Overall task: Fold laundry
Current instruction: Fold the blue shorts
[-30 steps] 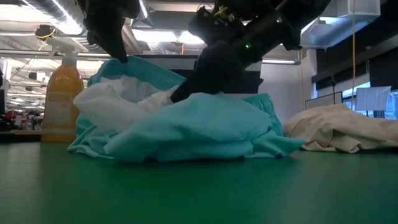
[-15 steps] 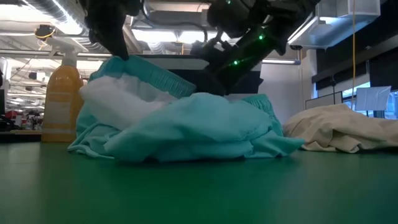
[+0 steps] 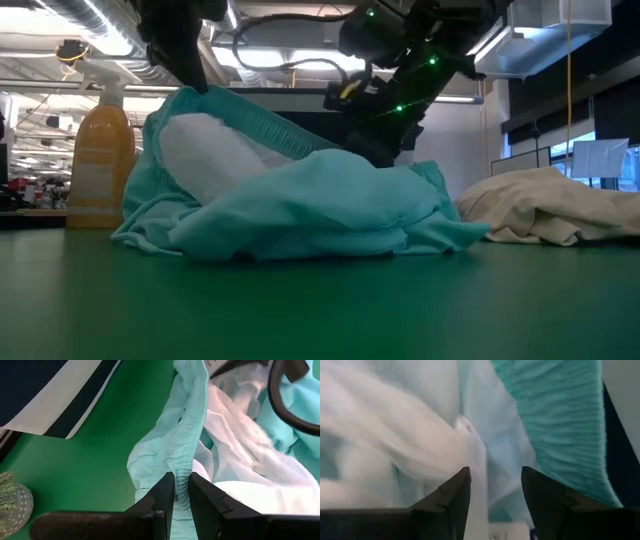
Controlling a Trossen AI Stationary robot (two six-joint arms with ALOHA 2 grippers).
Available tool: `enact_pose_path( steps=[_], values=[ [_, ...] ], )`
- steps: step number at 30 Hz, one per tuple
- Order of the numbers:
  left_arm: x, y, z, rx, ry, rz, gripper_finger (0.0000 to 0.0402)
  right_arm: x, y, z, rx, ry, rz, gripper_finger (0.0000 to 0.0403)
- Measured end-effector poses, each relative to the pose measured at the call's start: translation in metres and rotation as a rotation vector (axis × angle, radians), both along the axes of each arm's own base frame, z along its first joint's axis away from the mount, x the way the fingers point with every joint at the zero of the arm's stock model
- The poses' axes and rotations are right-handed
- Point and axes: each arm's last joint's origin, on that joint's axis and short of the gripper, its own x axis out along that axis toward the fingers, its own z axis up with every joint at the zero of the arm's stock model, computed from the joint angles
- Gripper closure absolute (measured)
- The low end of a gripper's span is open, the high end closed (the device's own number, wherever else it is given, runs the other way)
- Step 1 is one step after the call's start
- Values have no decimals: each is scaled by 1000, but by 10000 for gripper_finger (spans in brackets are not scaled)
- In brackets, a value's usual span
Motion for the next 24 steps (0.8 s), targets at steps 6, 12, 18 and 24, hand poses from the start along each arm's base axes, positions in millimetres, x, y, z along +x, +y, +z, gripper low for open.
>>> enact_pose_path(
  steps=[6,12,18,24],
  values=[
    [0,-1,0,-25,3,-14,350,-11,-5,-4,-79,106,-87,228],
    [0,-1,0,-23,5,-19,350,-14,-6,-5,-81,138,-105,228],
    [1,-12,10,-45,-12,-100,350,-28,-9,-11,-88,269,-148,228],
    [-2,-16,35,41,-40,-108,350,-31,-8,-12,-88,306,-155,228]
  ],
)
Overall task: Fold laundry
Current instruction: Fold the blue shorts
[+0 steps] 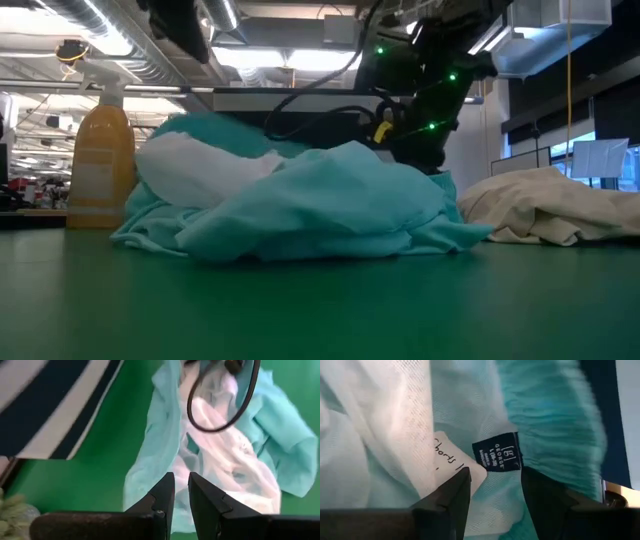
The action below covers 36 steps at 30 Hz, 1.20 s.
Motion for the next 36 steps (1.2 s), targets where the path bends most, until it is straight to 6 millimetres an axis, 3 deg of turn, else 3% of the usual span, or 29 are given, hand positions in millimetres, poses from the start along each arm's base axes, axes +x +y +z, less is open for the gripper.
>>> enact_pose_path(
  steps=[4,8,17,26,36],
  values=[
    [-2,-4,17,24,-38,-9,350,0,1,0,15,-3,4,228],
    [3,-17,13,3,-40,-94,350,0,0,0,14,-4,5,228],
    [28,-66,-51,5,169,-274,350,5,1,1,25,-55,14,228],
    [56,-111,-91,53,206,-499,312,5,1,1,35,-54,21,228],
    [70,-114,-127,279,332,-507,234,11,4,2,121,-103,72,228]
  ],
)
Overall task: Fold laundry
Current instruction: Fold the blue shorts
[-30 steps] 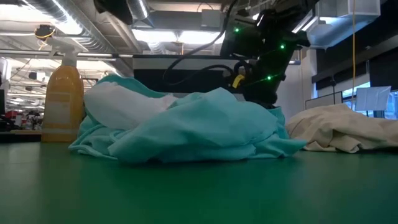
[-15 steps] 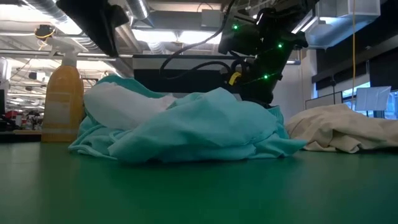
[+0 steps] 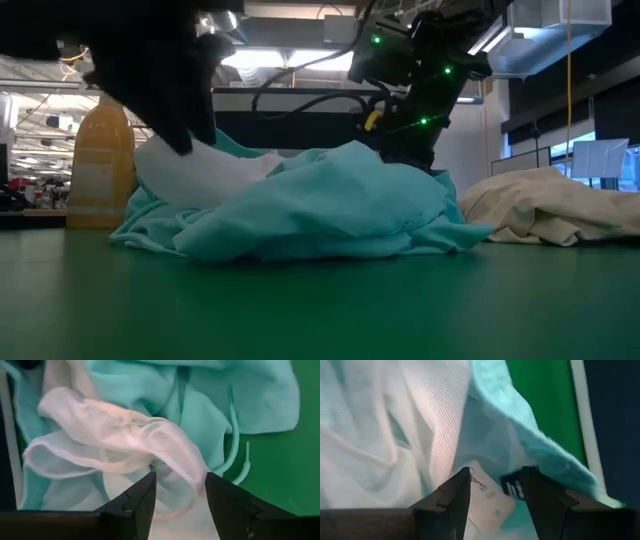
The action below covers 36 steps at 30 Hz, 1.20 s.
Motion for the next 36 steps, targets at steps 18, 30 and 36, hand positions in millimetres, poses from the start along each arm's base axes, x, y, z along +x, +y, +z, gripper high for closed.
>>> enact_pose_path(
  steps=[18,30,36],
  values=[
    [23,51,-11,345,55,10,309,25,8,40,104,-94,117,228],
    [33,99,-10,369,65,155,395,25,50,52,194,-65,202,228],
    [36,109,-4,383,98,157,392,23,63,52,212,-59,253,228]
  ],
)
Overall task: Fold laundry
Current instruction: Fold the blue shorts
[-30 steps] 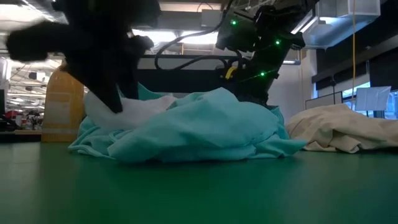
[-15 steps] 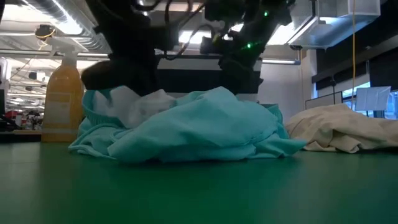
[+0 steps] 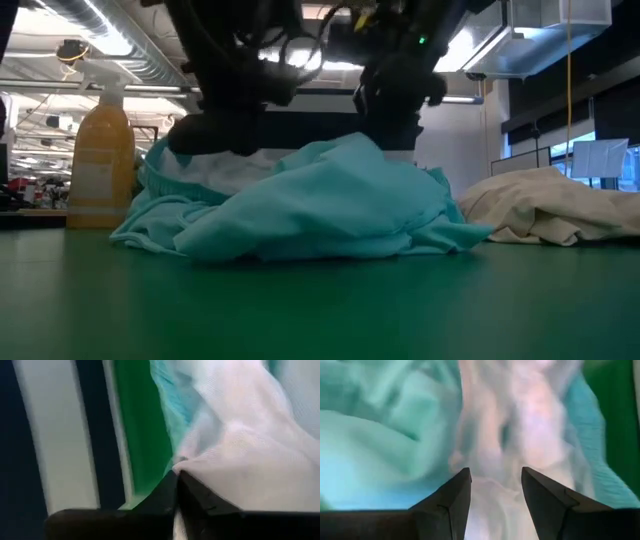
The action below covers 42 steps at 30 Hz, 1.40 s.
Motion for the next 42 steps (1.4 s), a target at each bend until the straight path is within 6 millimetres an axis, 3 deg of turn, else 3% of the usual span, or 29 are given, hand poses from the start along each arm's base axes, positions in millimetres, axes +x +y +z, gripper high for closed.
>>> enact_pose_path(
  steps=[8,14,25,29,34,42],
  values=[
    [6,11,19,8,12,2,392,0,-2,0,13,8,0,228],
    [1,13,57,21,-3,32,382,0,-2,-1,11,9,-2,228],
    [-28,-10,93,-108,-105,40,348,-5,-4,12,-25,-28,-27,228],
    [-29,-40,89,-268,-112,-47,341,-7,-5,16,-40,-33,-34,228],
    [-34,-74,55,-340,-19,-141,335,-8,-5,17,-47,-33,-44,228],
    [-54,-73,12,-383,80,-26,320,-9,-5,17,-42,-27,-56,228]
  ],
)
